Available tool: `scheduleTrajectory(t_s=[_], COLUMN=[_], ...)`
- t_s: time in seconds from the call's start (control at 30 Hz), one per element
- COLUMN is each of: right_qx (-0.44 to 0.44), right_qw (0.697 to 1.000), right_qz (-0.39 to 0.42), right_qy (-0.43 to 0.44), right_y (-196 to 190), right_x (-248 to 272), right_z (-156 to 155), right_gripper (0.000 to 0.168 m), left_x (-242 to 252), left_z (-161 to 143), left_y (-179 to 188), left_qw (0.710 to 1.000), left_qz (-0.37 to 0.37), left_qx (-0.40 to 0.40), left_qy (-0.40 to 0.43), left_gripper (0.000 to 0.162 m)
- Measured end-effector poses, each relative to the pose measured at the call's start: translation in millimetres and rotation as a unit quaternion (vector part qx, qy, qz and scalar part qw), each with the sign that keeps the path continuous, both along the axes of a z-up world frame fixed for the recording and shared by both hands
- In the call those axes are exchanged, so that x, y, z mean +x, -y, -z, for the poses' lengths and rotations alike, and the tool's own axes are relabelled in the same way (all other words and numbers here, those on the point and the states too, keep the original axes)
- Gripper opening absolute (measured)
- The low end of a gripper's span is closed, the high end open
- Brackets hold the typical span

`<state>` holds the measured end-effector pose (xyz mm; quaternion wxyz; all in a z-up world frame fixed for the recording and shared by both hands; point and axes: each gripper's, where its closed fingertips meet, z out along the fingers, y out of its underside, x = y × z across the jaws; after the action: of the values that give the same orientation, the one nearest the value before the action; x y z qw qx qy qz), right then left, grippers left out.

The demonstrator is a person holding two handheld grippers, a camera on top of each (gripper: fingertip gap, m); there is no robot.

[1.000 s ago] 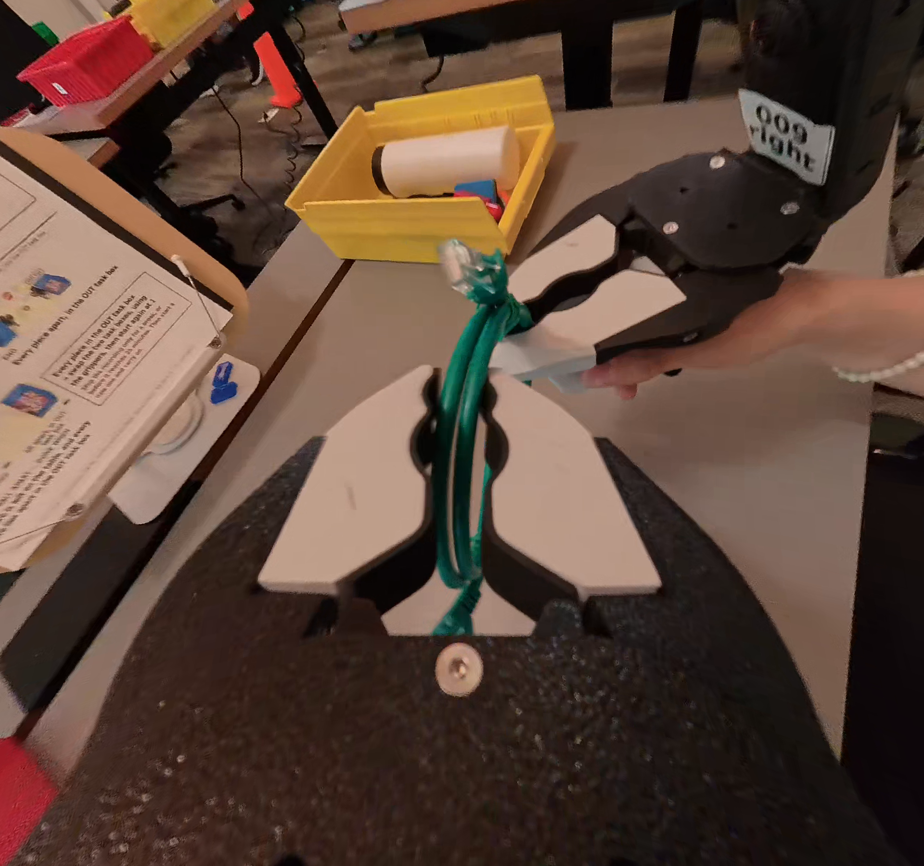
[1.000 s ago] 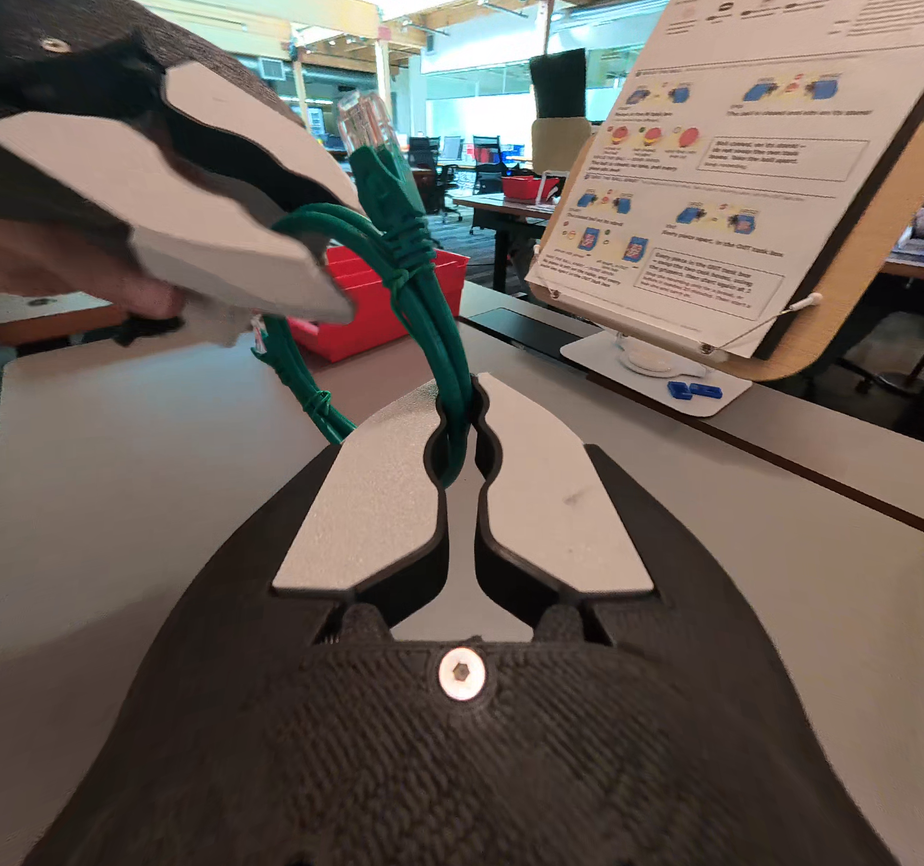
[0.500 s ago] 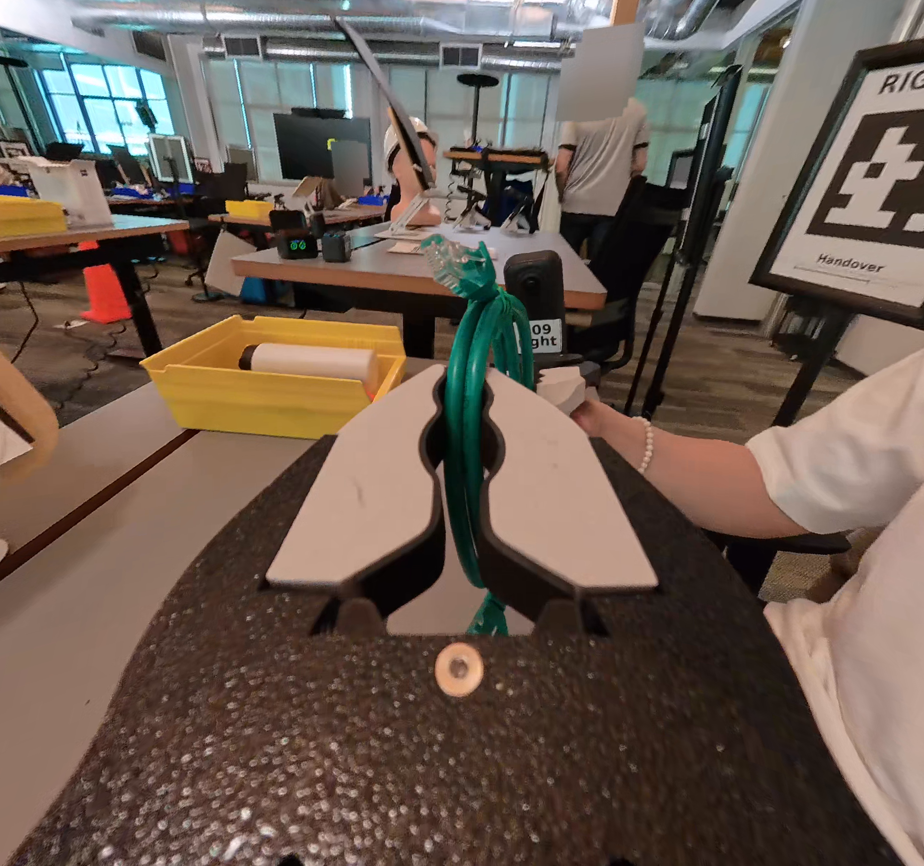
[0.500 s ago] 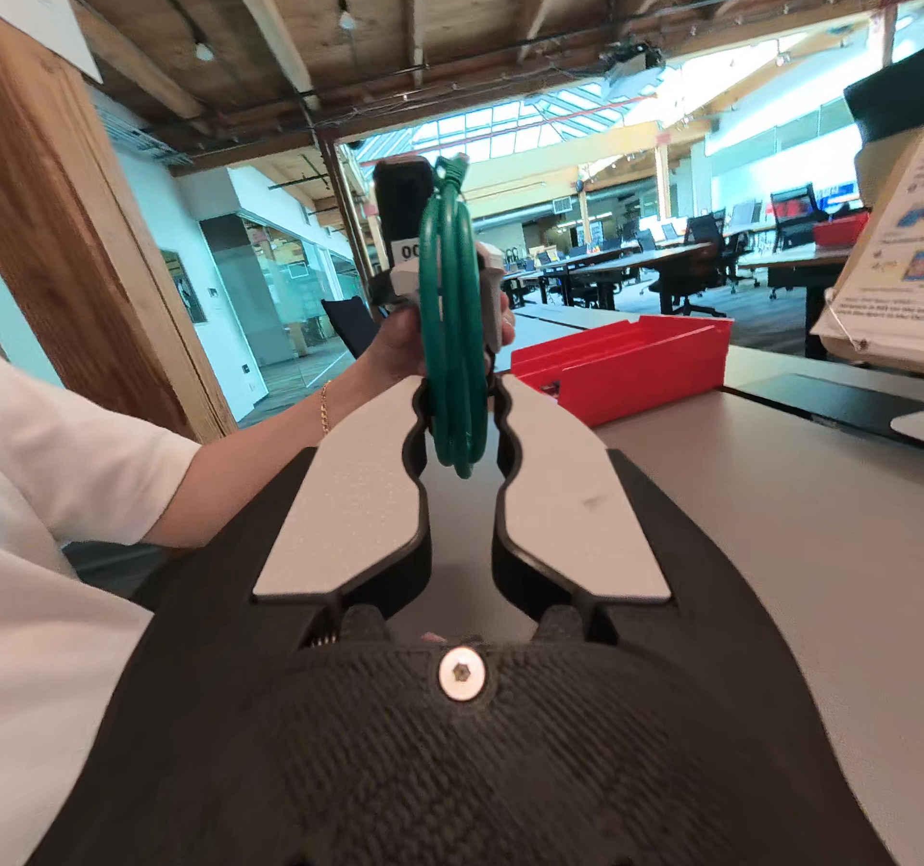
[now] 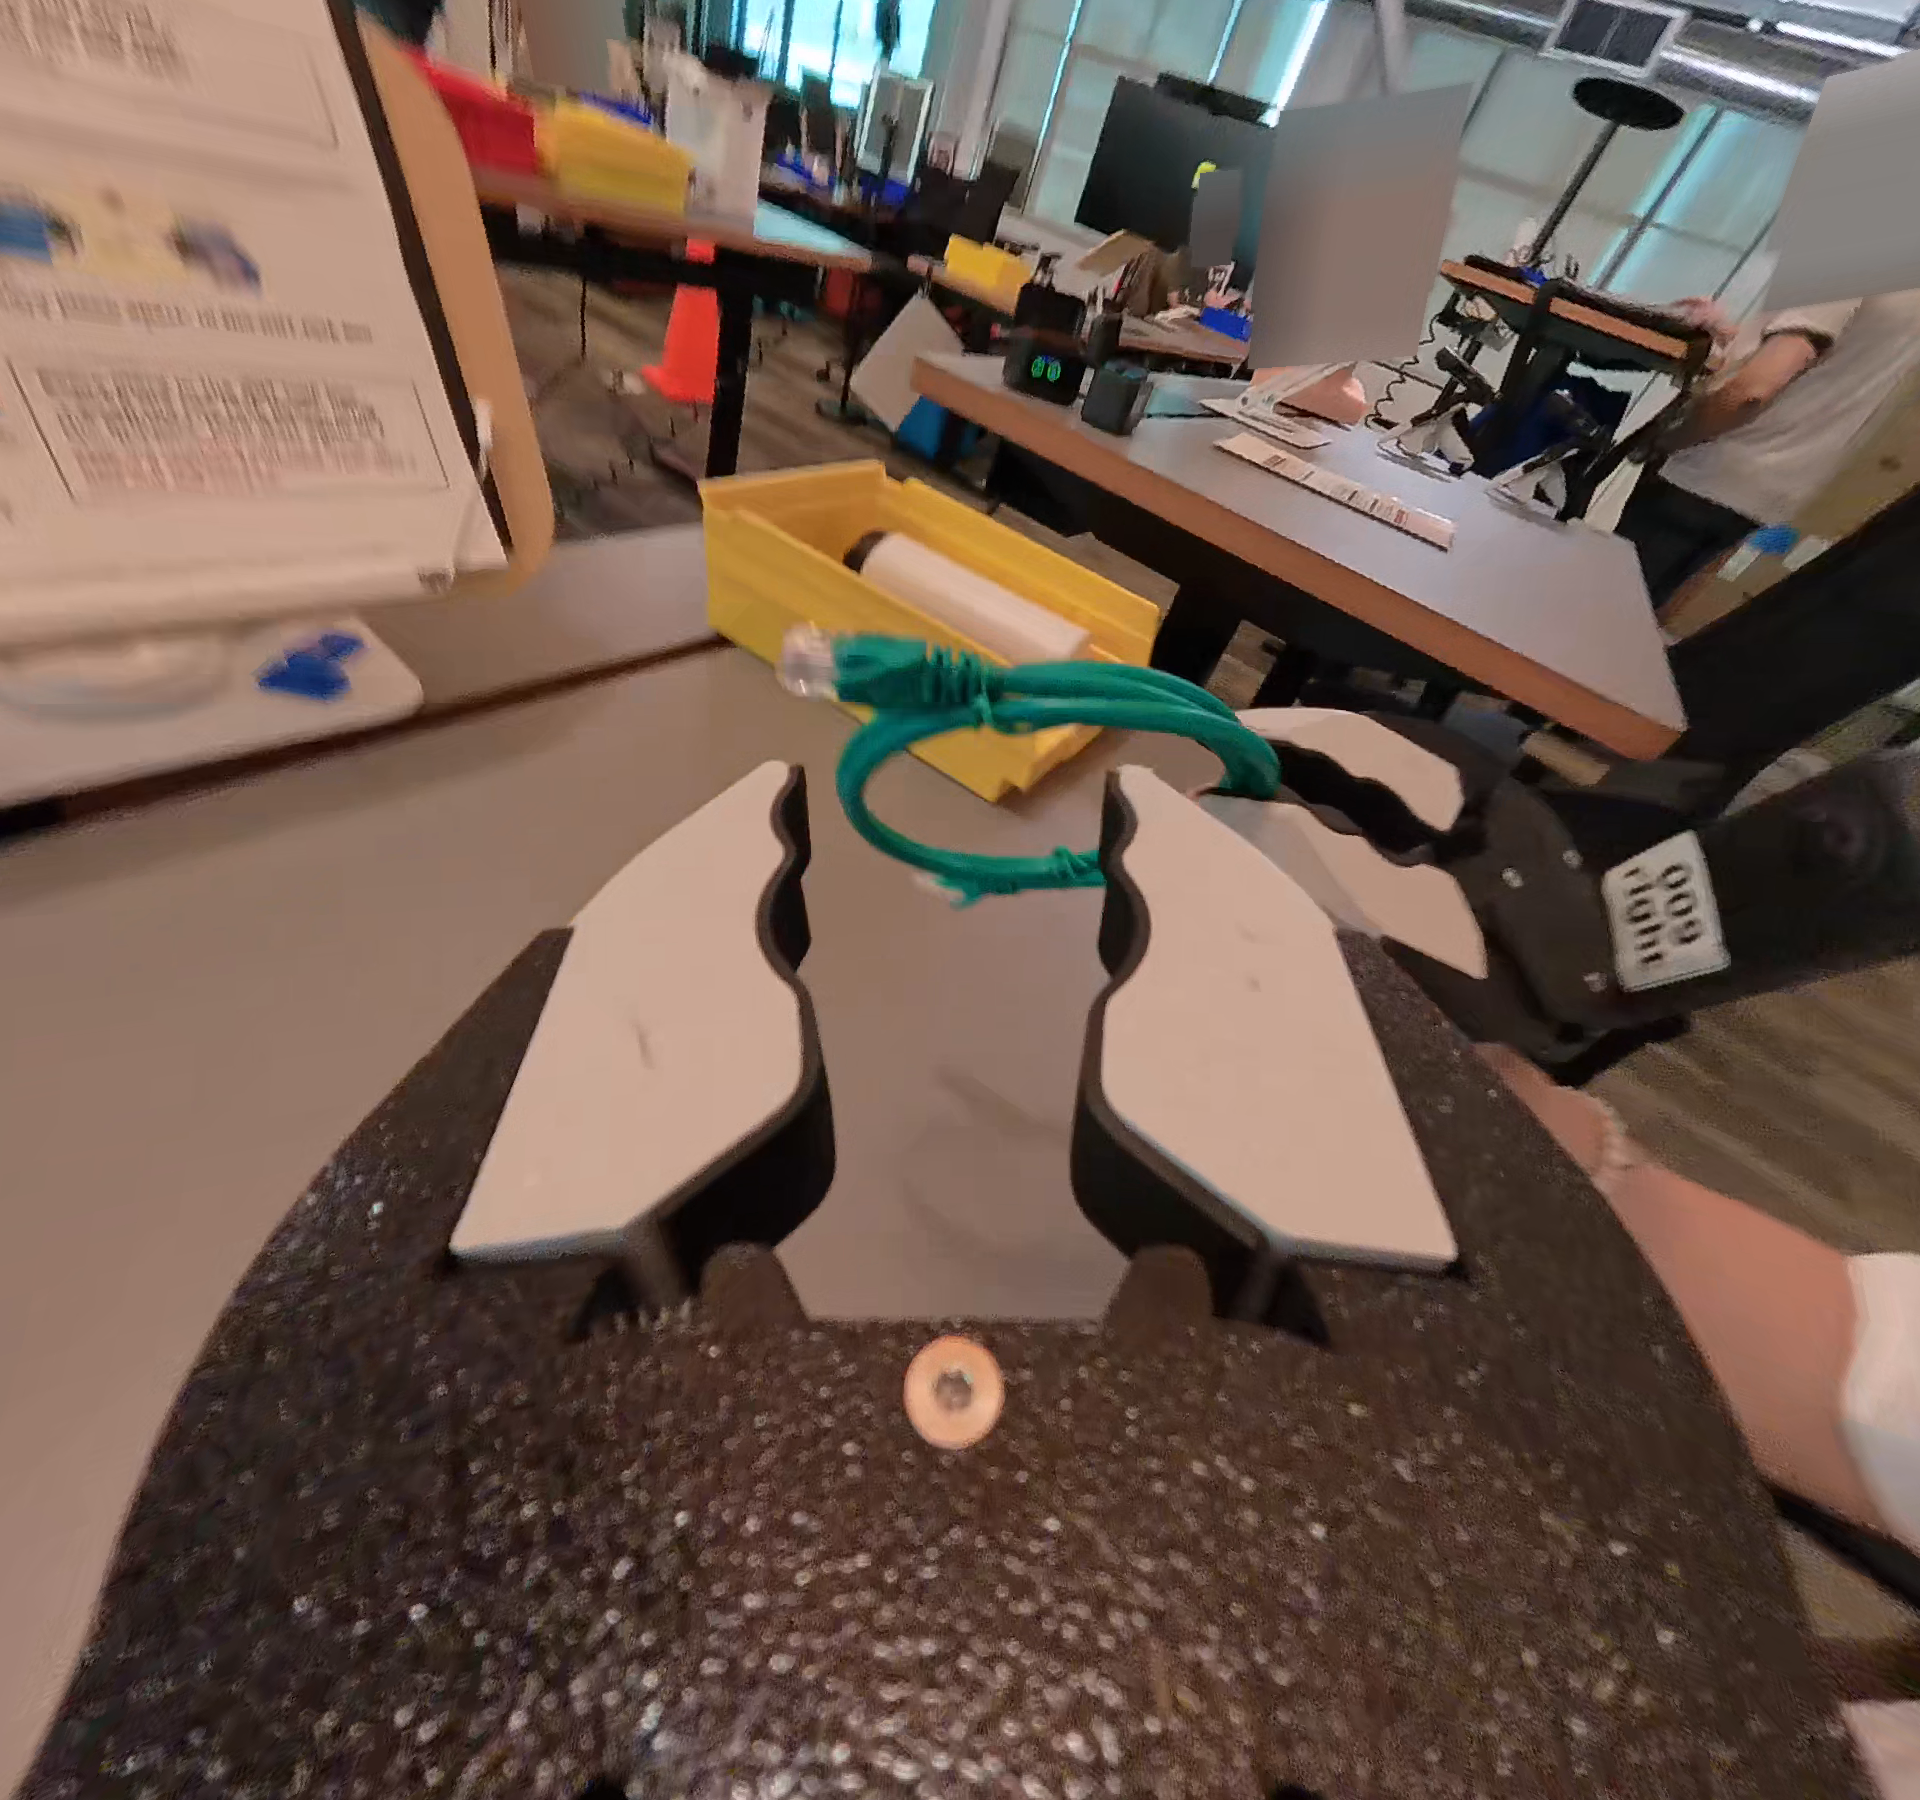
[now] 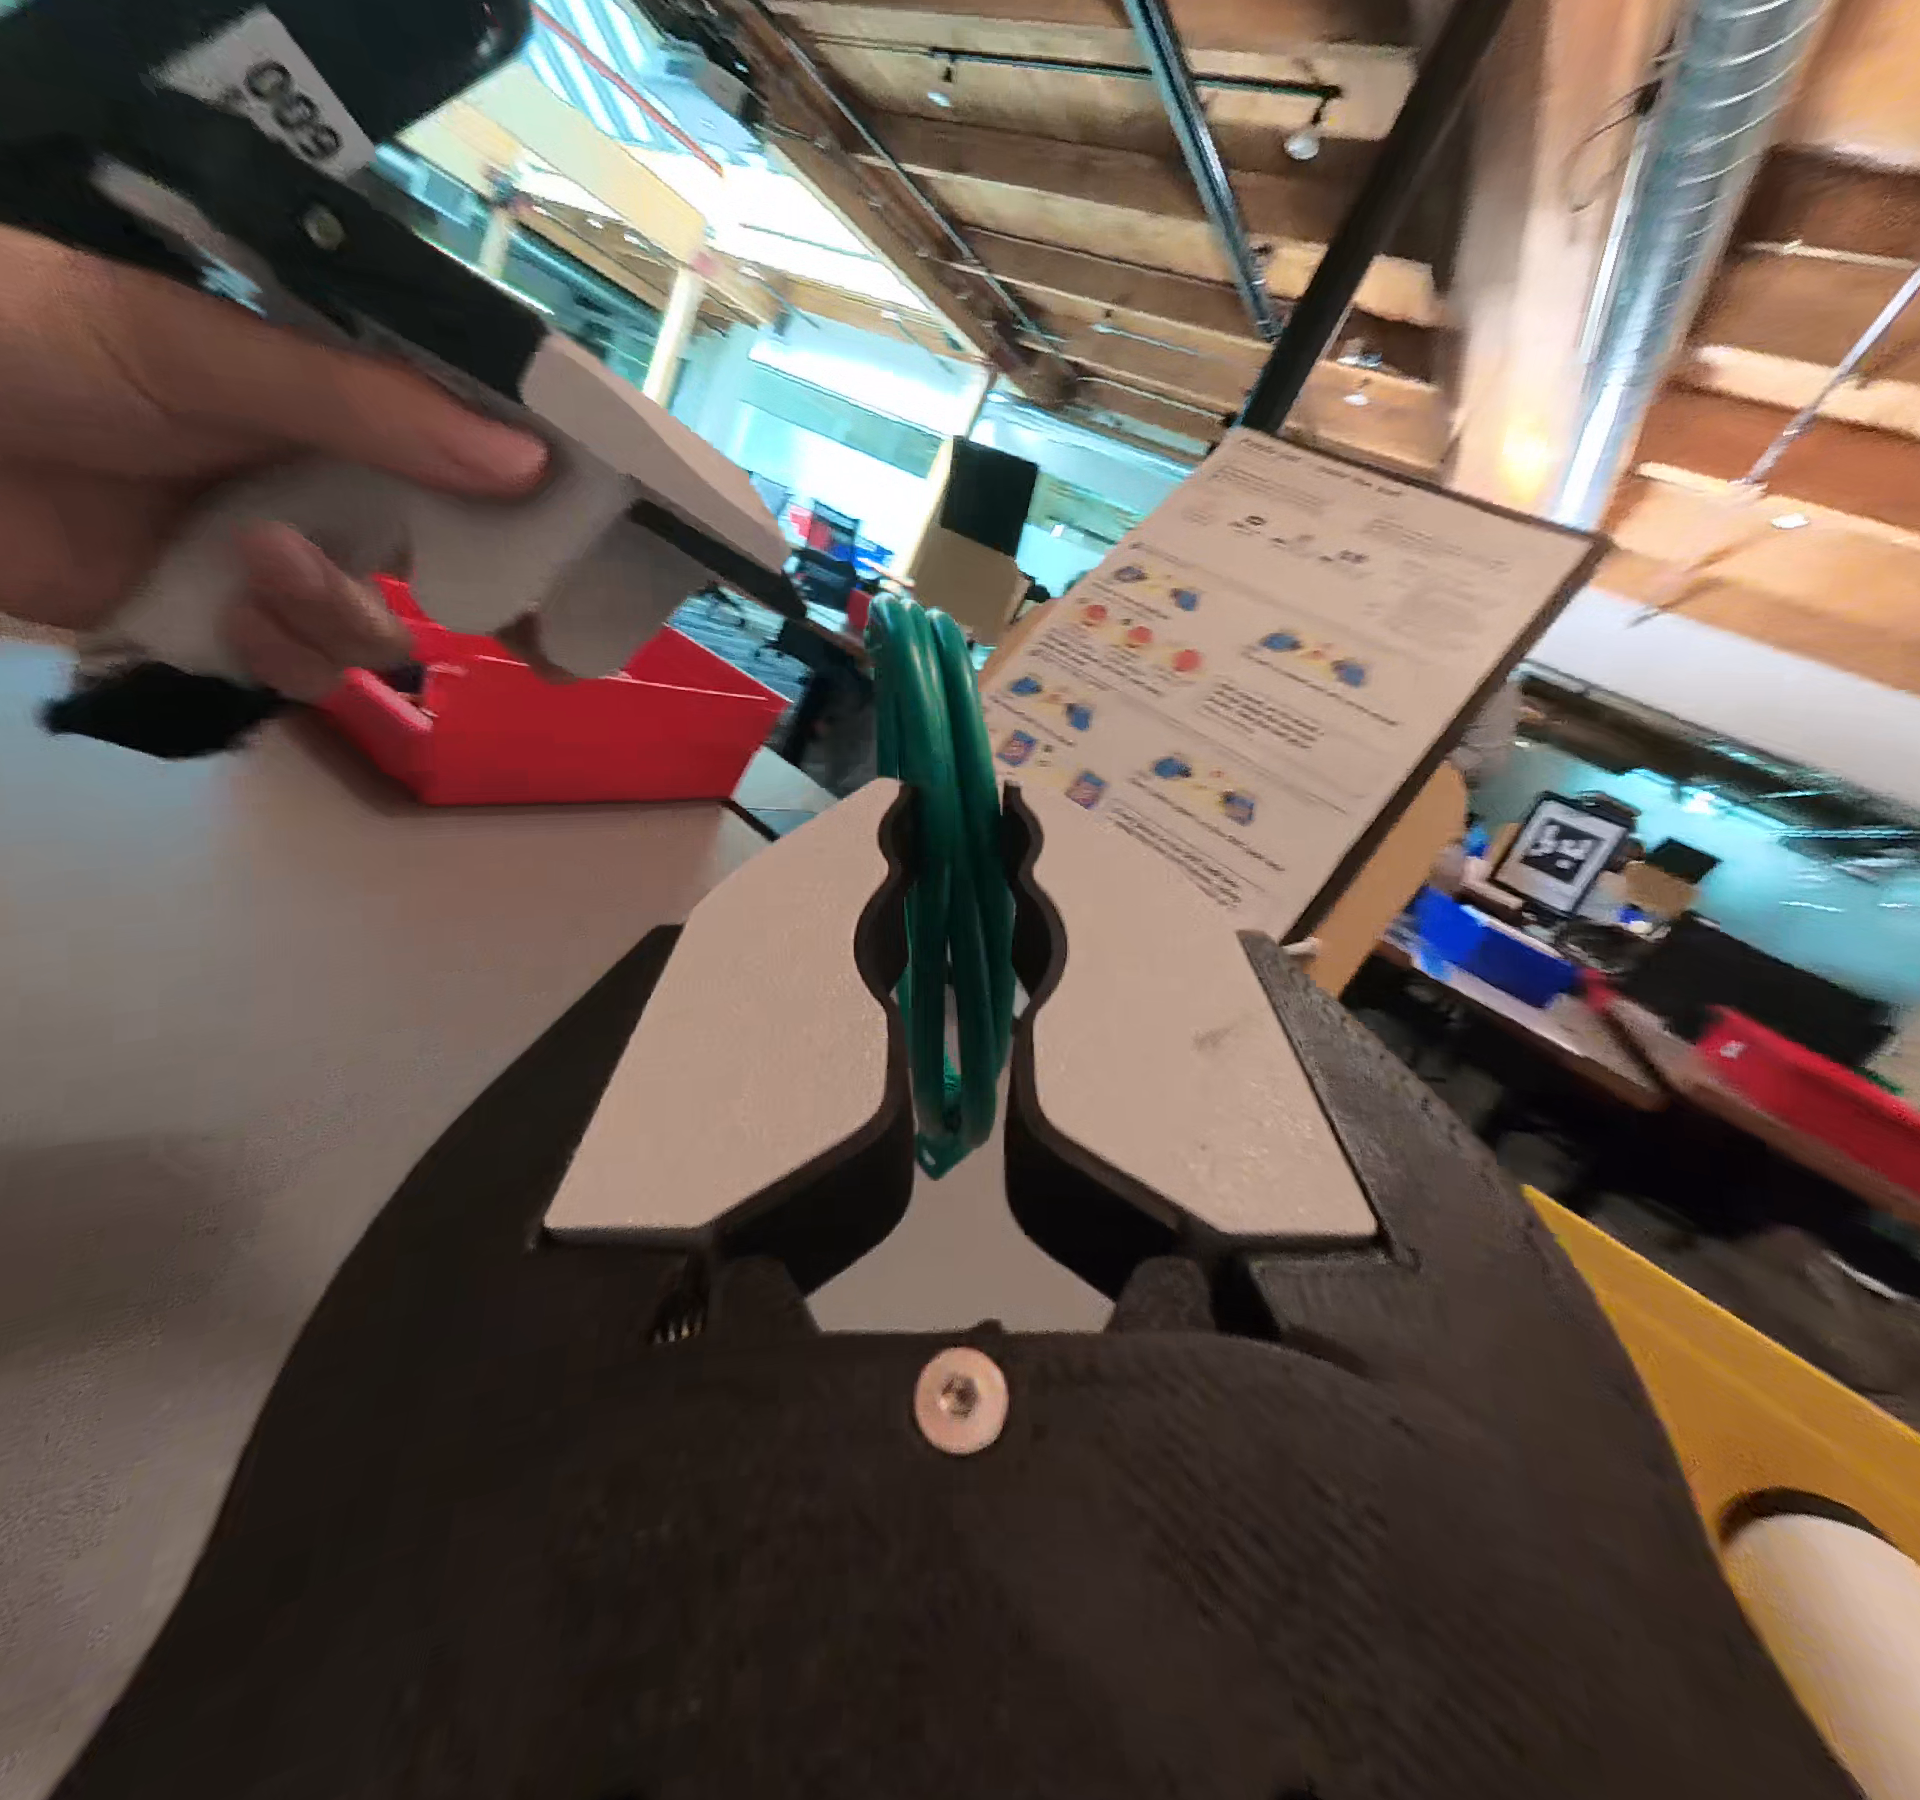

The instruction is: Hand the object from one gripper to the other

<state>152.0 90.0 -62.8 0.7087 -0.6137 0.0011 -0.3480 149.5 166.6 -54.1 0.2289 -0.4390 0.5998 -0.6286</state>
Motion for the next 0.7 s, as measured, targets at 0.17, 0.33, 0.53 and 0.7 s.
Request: scheduleTrajectory(t_s=[0.17,0.33,0.53,0.7], right_qx=[-0.022,-0.063,-0.096,0.006], right_qw=[0.998,0.986,0.982,0.989], right_qz=[0.026,0.018,-0.001,-0.148], right_qy=[0.053,0.156,0.164,-0.012], right_y=[-5,-18,-29,-22], right_x=[-2,-24,-29,-36], right_z=[8,14,29,17], right_gripper=[0.015,0.015,0.016,0.036], left_x=[-19,-8,-7,-14], left_z=[16,15,5,-6], left_y=[36,25,22,21], left_qw=[0.965,0.915,0.911,0.940], left_qz=[0.129,0.151,0.167,0.195], left_qx=[-0.174,-0.328,-0.354,-0.272], left_qy=[-0.147,-0.179,-0.130,-0.065], left_gripper=[0.052,0.042,0.019,0.010])
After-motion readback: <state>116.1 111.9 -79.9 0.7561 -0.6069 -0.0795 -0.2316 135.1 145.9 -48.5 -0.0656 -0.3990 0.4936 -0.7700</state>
